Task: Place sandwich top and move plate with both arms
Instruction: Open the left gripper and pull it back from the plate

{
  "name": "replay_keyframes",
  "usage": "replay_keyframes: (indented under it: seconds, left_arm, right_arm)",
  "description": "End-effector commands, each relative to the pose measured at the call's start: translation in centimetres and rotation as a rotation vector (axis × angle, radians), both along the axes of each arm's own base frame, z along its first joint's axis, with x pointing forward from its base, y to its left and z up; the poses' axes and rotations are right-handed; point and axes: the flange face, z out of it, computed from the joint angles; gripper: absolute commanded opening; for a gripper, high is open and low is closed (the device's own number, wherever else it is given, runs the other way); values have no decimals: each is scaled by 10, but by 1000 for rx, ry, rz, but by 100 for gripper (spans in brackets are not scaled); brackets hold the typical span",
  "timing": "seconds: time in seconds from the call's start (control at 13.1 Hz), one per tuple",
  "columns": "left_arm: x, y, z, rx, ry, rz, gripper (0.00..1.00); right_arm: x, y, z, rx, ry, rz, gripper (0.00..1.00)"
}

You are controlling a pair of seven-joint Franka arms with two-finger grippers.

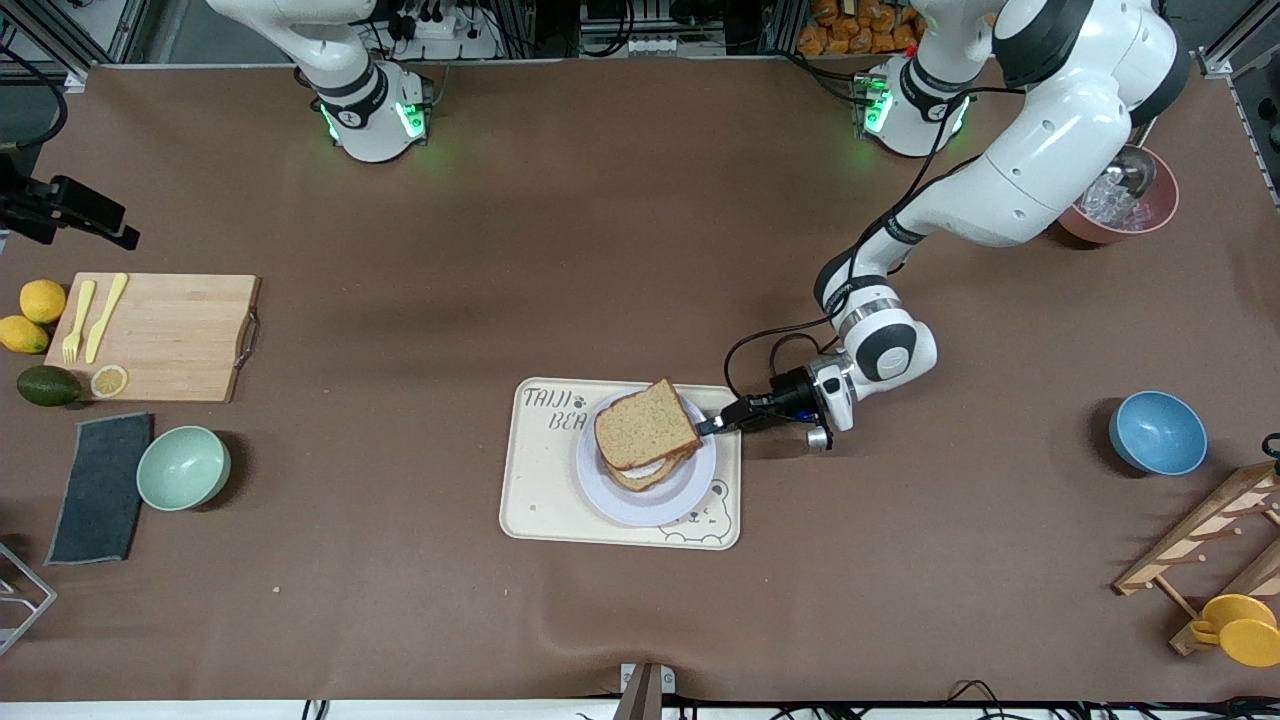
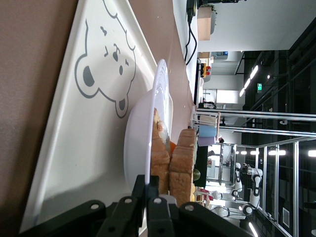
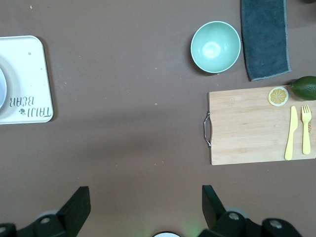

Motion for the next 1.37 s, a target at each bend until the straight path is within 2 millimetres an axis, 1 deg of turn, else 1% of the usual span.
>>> replay_keyframes:
  seconds: [0.0, 0.31, 0.38, 0.61, 0.69, 0.76, 0.99, 1.15, 1.22, 1.3]
  left_arm:
    - [2, 1, 2, -18, -4, -18, 12]
    - [2, 1, 1, -24, 25, -10, 24]
    - [3, 3, 3, -22, 31, -9, 30]
    - [5, 12, -1, 7, 23, -22, 30]
    - [4, 14, -1, 9, 25, -21, 31]
    - [3, 16, 0, 11, 26, -21, 34]
    - [3, 17, 3, 12, 28, -20, 34]
    - [-1, 19, 0, 19, 33, -28, 34]
    - [-3, 22, 4, 24, 32, -31, 34]
    - [-6, 27, 2, 30, 39, -30, 34]
  right_arm:
    - [1, 2, 3, -6, 4, 8, 100]
    - [1, 1, 3, -5, 4, 8, 100]
    - [1, 1, 3, -6, 4, 8, 100]
    - [1, 1, 3, -6, 4, 8, 100]
    - [1, 1, 3, -6, 4, 8, 100]
    - [1, 0, 3, -6, 4, 7, 100]
    - [1, 0, 3, -6, 4, 7, 100]
    - [1, 1, 3, -6, 4, 8, 100]
    - [1, 0, 3, -5, 4, 7, 100]
    - [1, 1, 3, -5, 4, 8, 100]
